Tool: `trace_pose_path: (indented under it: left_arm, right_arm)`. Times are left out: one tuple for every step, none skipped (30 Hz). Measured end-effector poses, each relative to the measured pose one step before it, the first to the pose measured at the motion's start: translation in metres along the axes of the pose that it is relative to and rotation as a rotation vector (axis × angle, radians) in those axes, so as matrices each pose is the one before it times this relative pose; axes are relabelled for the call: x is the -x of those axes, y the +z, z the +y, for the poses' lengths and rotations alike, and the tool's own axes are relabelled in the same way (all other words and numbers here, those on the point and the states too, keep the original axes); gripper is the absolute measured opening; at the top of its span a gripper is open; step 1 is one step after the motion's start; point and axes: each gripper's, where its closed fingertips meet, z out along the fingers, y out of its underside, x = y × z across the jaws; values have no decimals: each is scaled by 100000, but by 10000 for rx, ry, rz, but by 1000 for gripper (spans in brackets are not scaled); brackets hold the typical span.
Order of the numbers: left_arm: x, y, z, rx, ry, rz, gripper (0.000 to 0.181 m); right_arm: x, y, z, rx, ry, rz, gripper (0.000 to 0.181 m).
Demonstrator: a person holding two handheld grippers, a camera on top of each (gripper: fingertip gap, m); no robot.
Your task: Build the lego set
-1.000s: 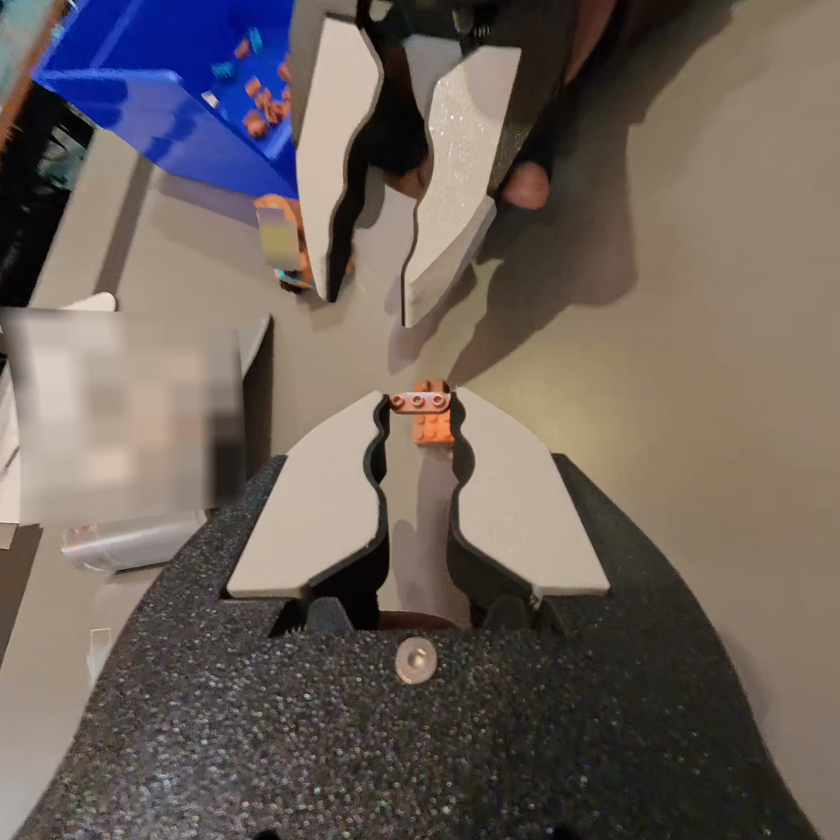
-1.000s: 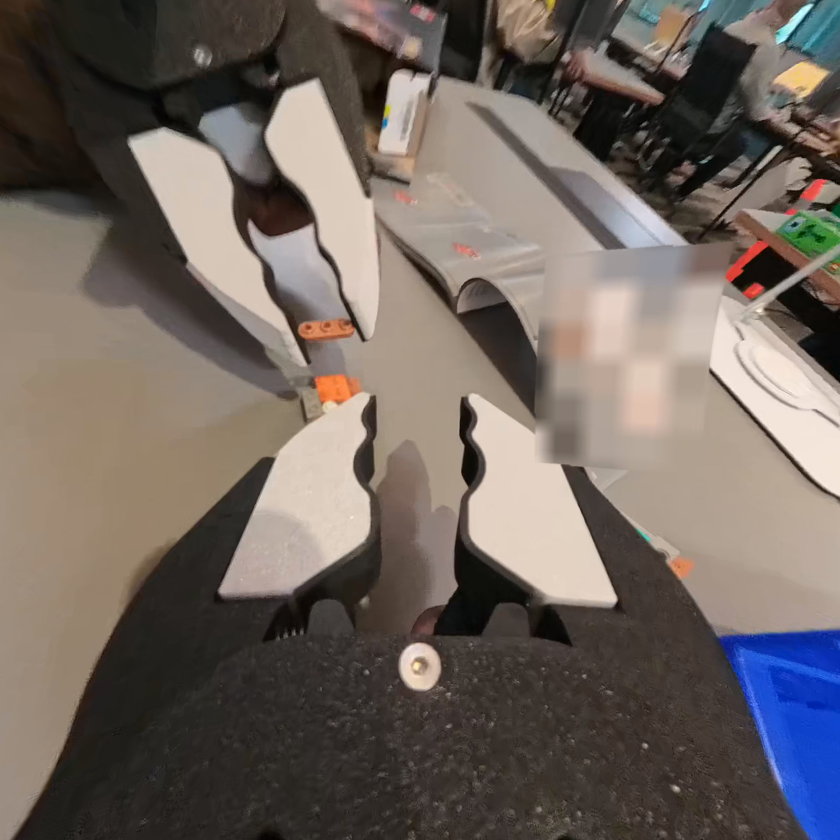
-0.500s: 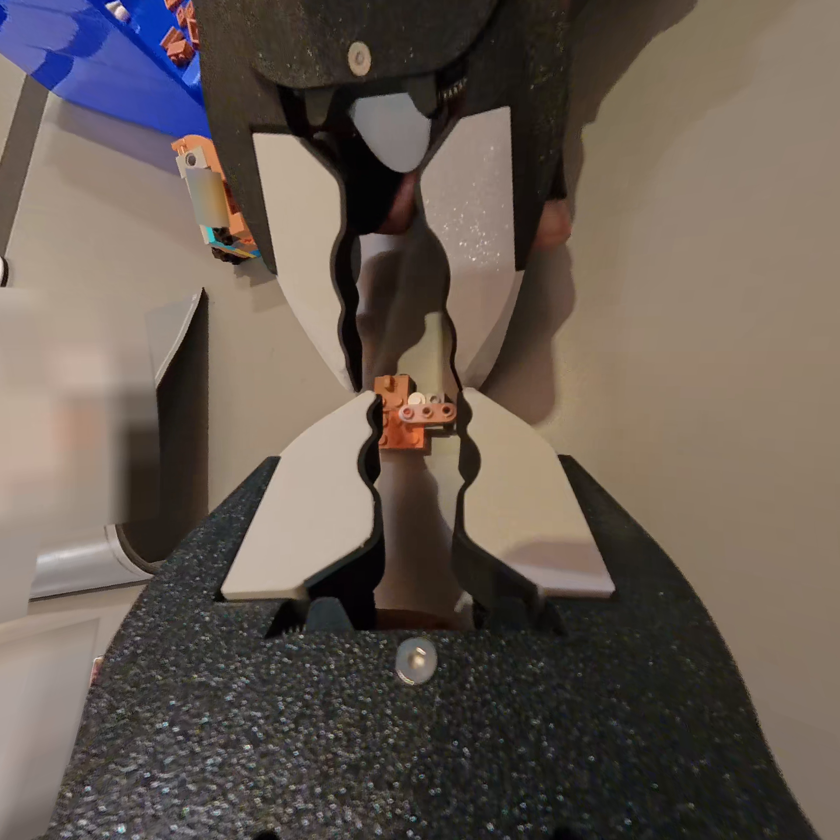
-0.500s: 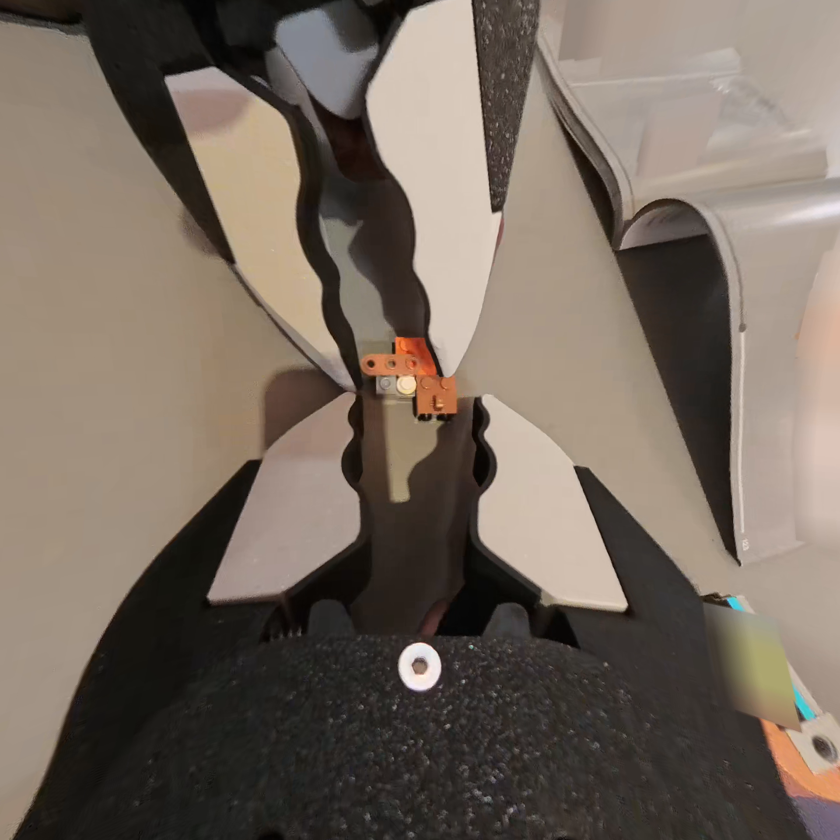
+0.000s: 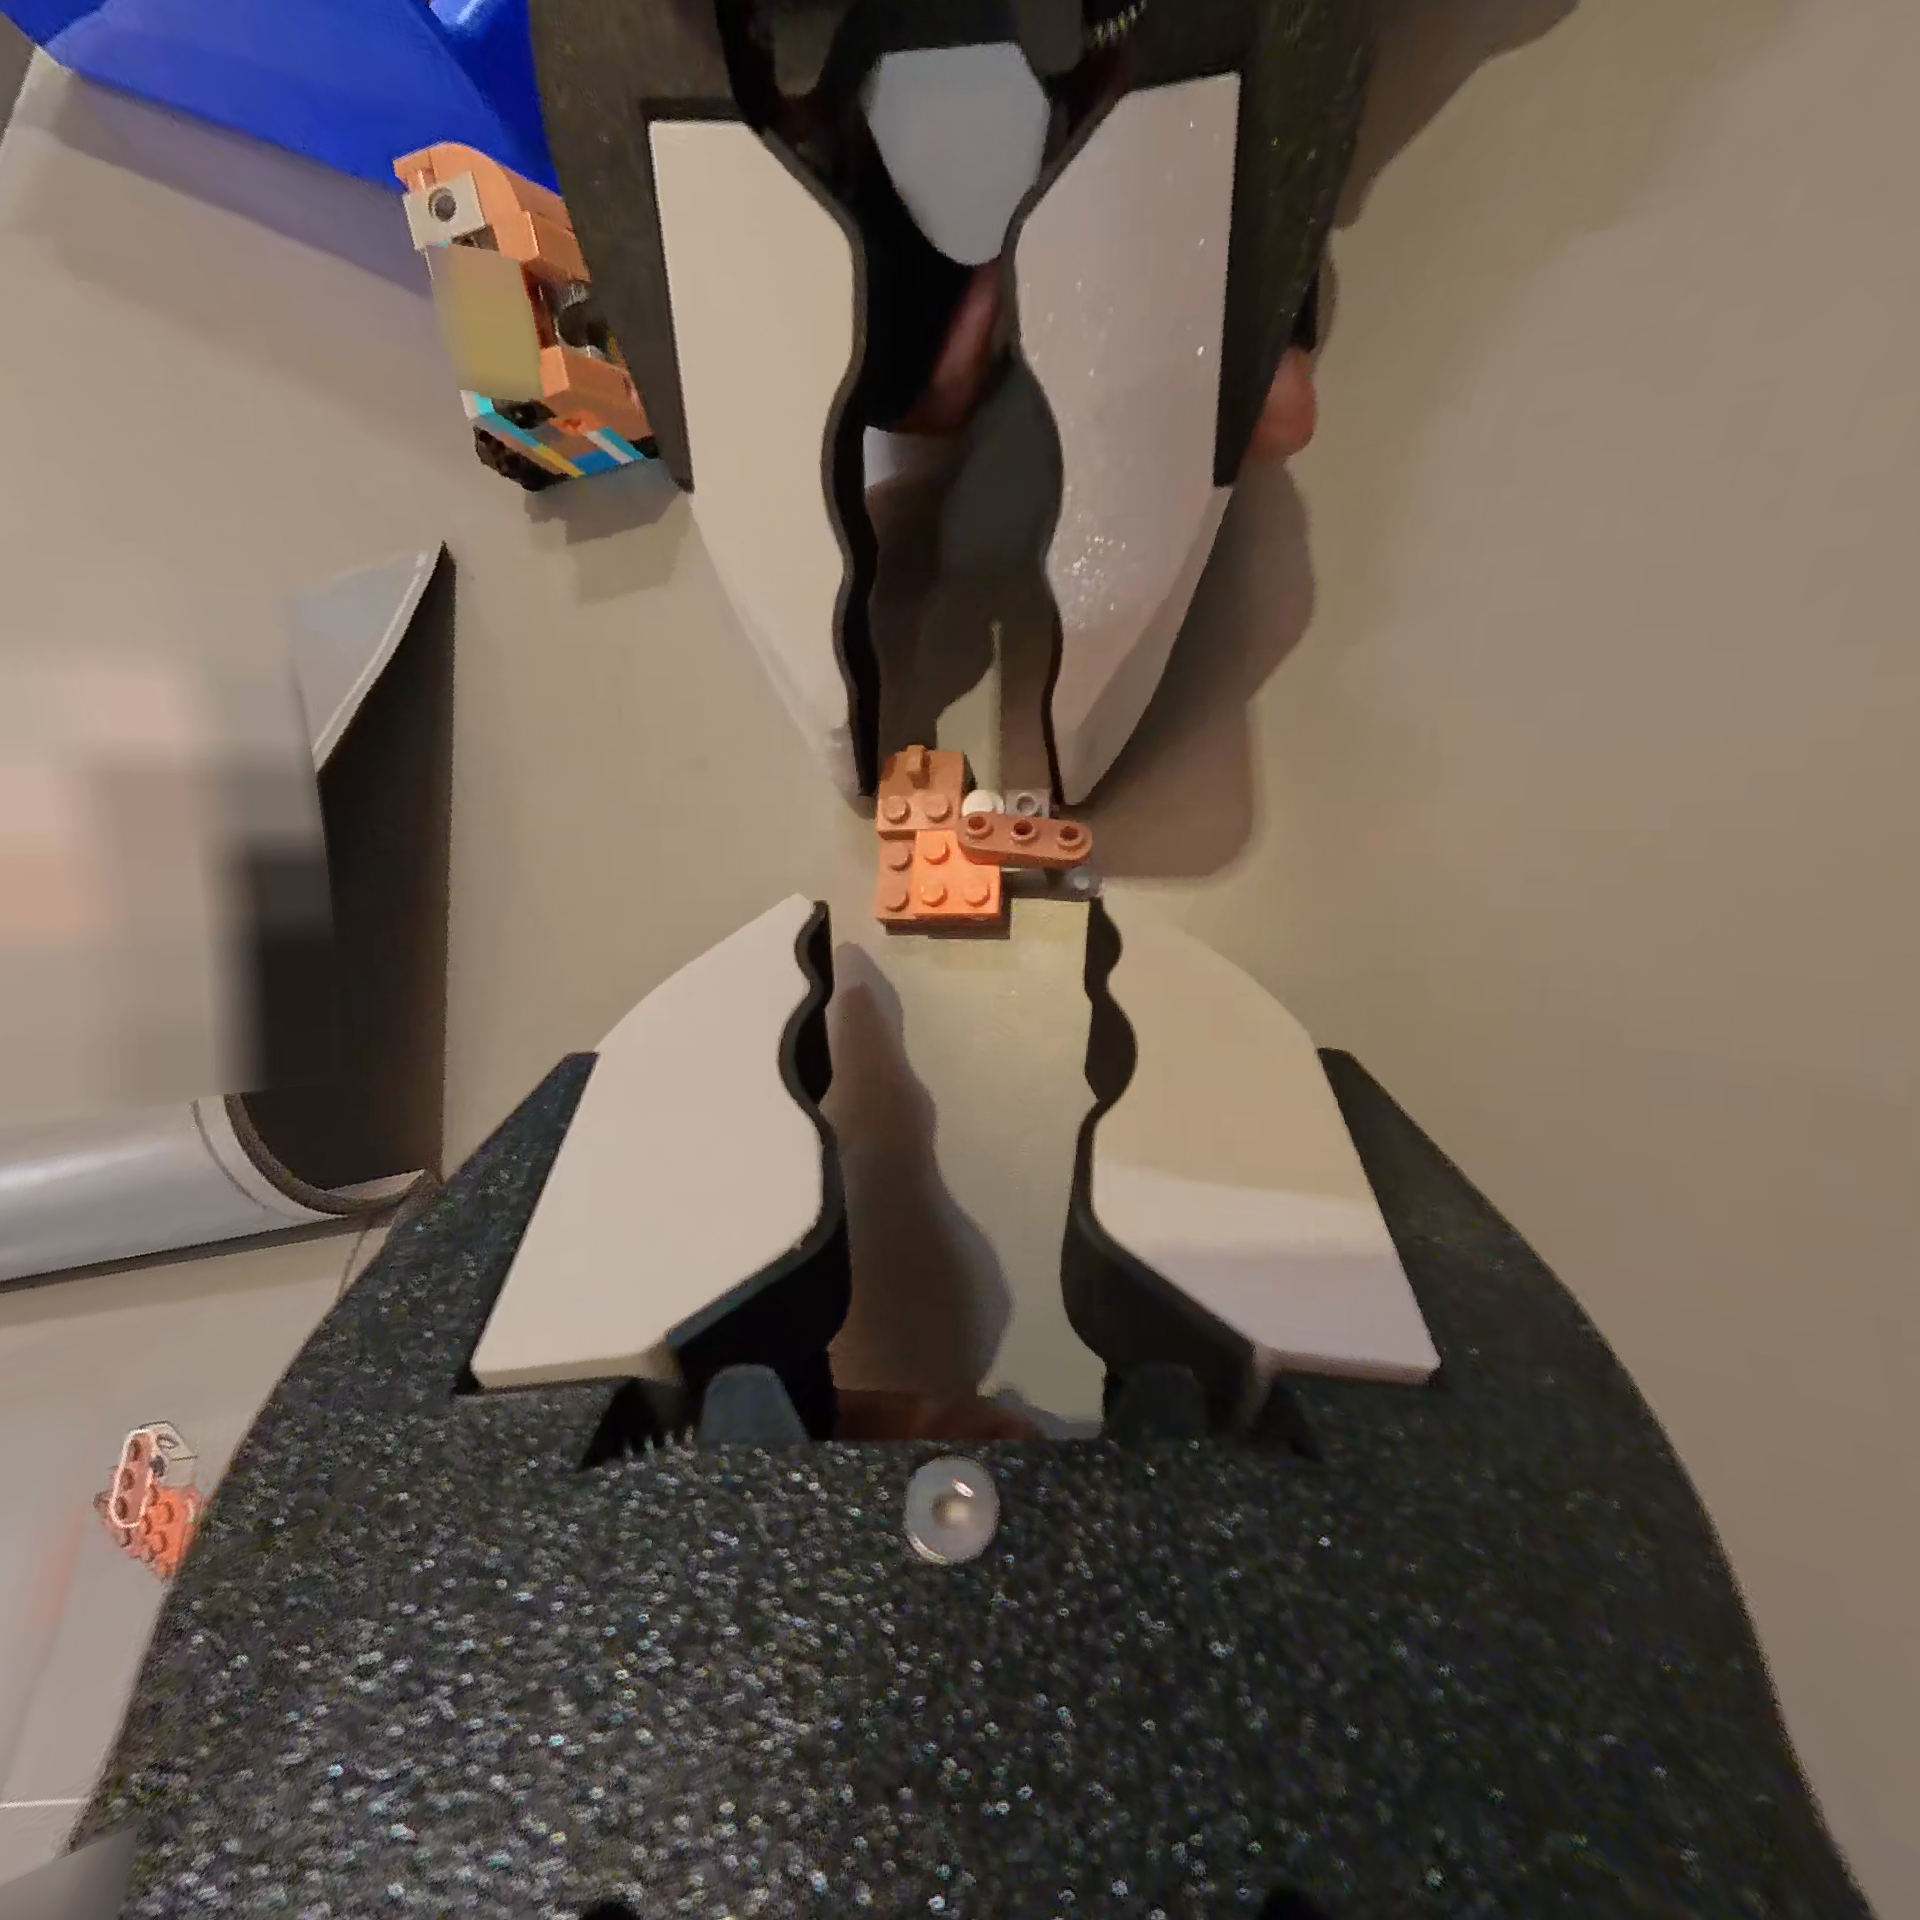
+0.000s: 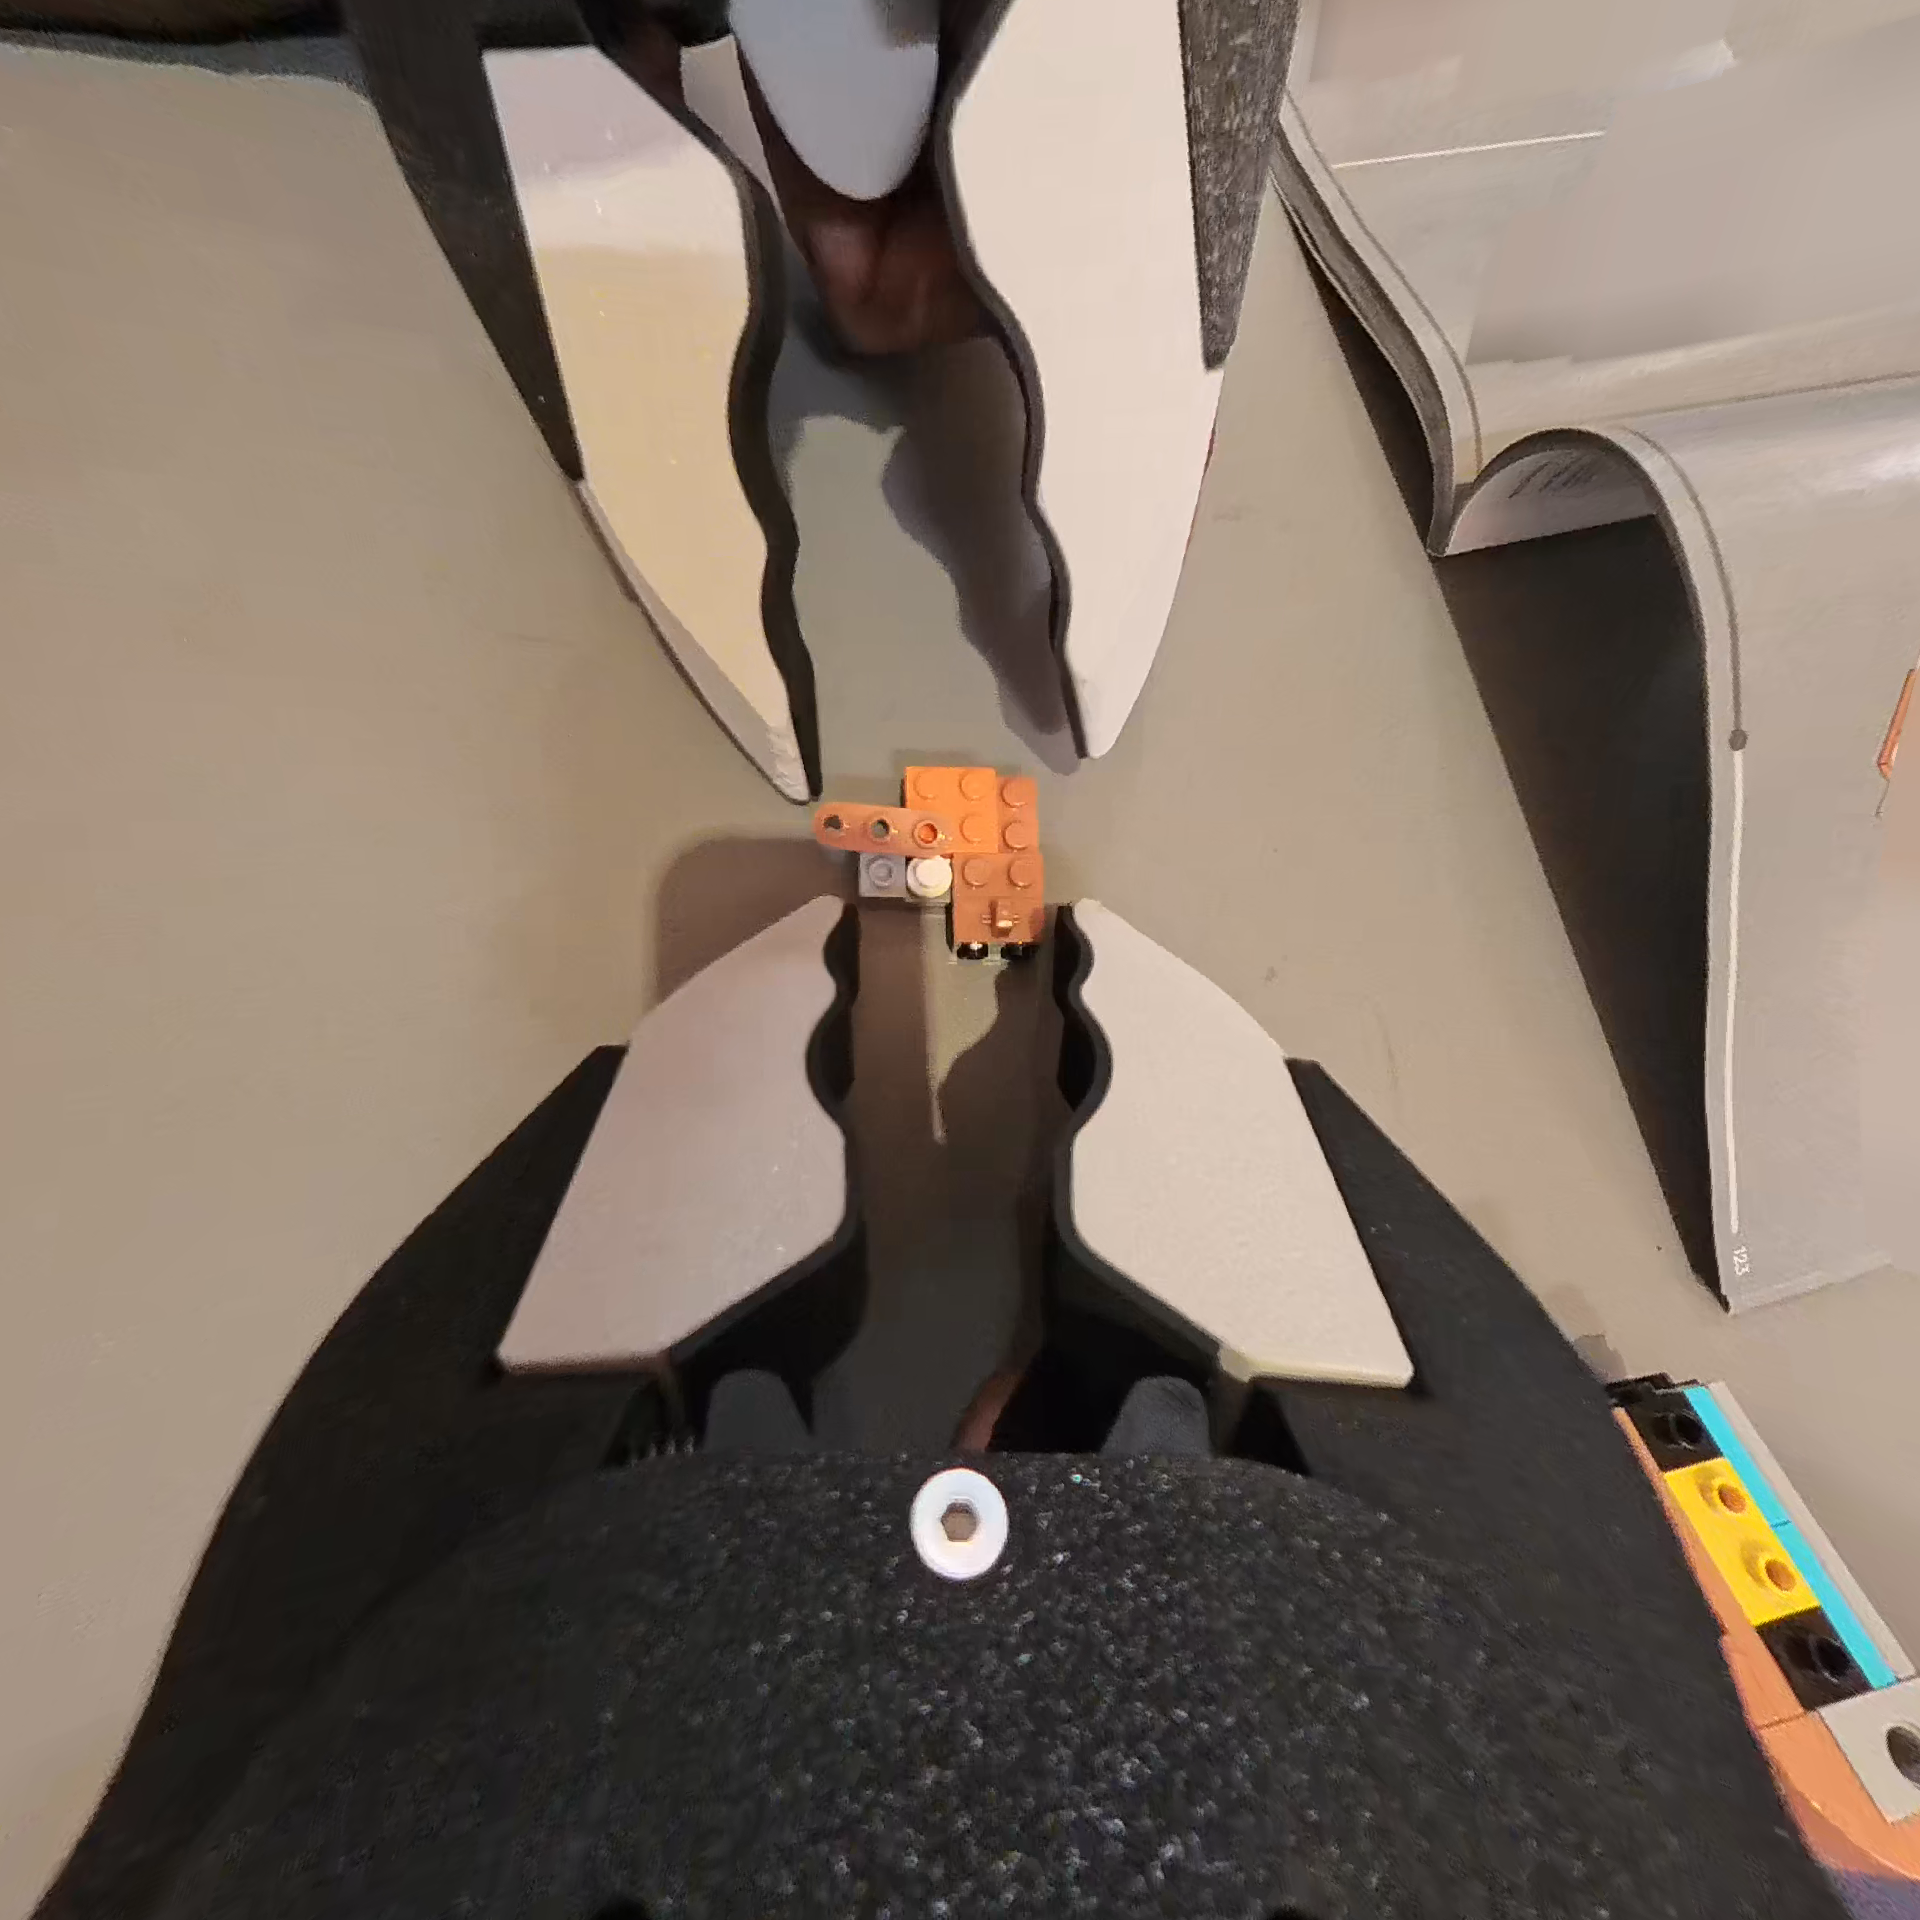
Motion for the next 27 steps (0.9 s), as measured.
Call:
trace_pose_path:
  left_arm:
    - [-72, 24, -47, -29, -2, 38, 47]
    - [-73, 40, -28, -9, -28, 47, 46]
    - [-72, 35, 1, 10, -62, 64, 46]
    - [-41, 30, 10, 0, -92, 61, 45]
    - [9, 8, 9, -21, -103, 37, 45]
    - [3, 13, -13, -44, -94, 47, 45]
    - [-1, 9, -7, -58, -87, 51, 45]
    - [-19, 2, -10, -40, -68, 51, 45]
    - [6, 9, 8, -14, -38, 27, 45]
    - [5, 3, 3, -2, -18, 19, 45]
    - [-14, -1, 4, 2, -15, 14, 45]
    - [-8, 12, 7, 1, -15, 13, 44]
    - [-6, 5, -6, -6, -4, 13, 44]
    - [-6, 8, -12, -11, -5, 12, 44]
    - [-6, 19, 0, -1, -18, 16, 44]
    - [-4, 9, -2, 3, -19, 15, 44]
    - [1, 3, 0, -3, -15, 12, 44]
    - [-4, 12, 2, -7, -16, 15, 44]
    - [4, 7, -3, -2, -20, 14, 44]
    - [5, 7, 1, 6, -20, 8, 44]
    - [12, 9, 8, -2, -15, 3, 44]
    - [8, -3, 4, -3, -14, 2, 44]
    - [11, 3, -1, -3, -18, 3, 44]
    - [15, 8, -5, -3, -22, 4, 44]
    - [13, 2, 0, -2, -19, 1, 44]
    - [13, -5, 1, -8, -7, -4, 44]
    - [10, -4, -7, -17, 1, -3, 44]
  right_arm:
    - [-45, -10, 22, 7, 25, -3, 35]
    - [-54, -2, 13, 5, 8, -10, 34]
    - [-65, -11, 22, 4, -5, -10, 34]
    - [-89, -8, 19, 2, -19, -9, 34]
    - [-114, -26, 38, 1, -40, -5, 34]
    - [-135, -60, 58, 2, -51, 7, 34]
    - [-133, -70, 85, 3, -56, -11, 35]
    - [-87, -98, 99, -1, -65, -60, 36]
    - [-75, -97, 109, -7, -64, -68, 36]
    - [-149, -91, 108, -8, -38, -29, 37]
    - [-180, -61, 76, -13, -8, -2, 37]
    - [-166, -45, 3, -38, 6, -4, 37]
    - [-149, -22, -49, -57, 8, -3, 38]
    - [-123, 6, -81, -54, -9, -2, 38]
    - [-71, 40, -63, -30, -45, -28, 38]
    - [26, 70, -15, 15, -86, -86, 38]
    - [111, 91, 38, 52, -111, -134, 37]
    - [75, 82, 9, 30, -95, -129, 35]
    - [14, 71, -51, -3, -54, -96, 34]
    - [-20, 77, -45, 8, -20, -94, 31]
    - [-14, 83, -35, 10, 9, -95, 27]
    - [-52, 79, -46, 11, 31, -59, 23]
    - [-63, 78, -47, 11, 52, -39, 19]
    - [-68, 69, -41, 9, 59, -21, 17]
    - [-32, 42, -19, 7, 50, -17, 17]
    - [-1, 7, -4, 1, 33, -19, 17]
    - [5, -12, 24, -6, 16, -12, 17]
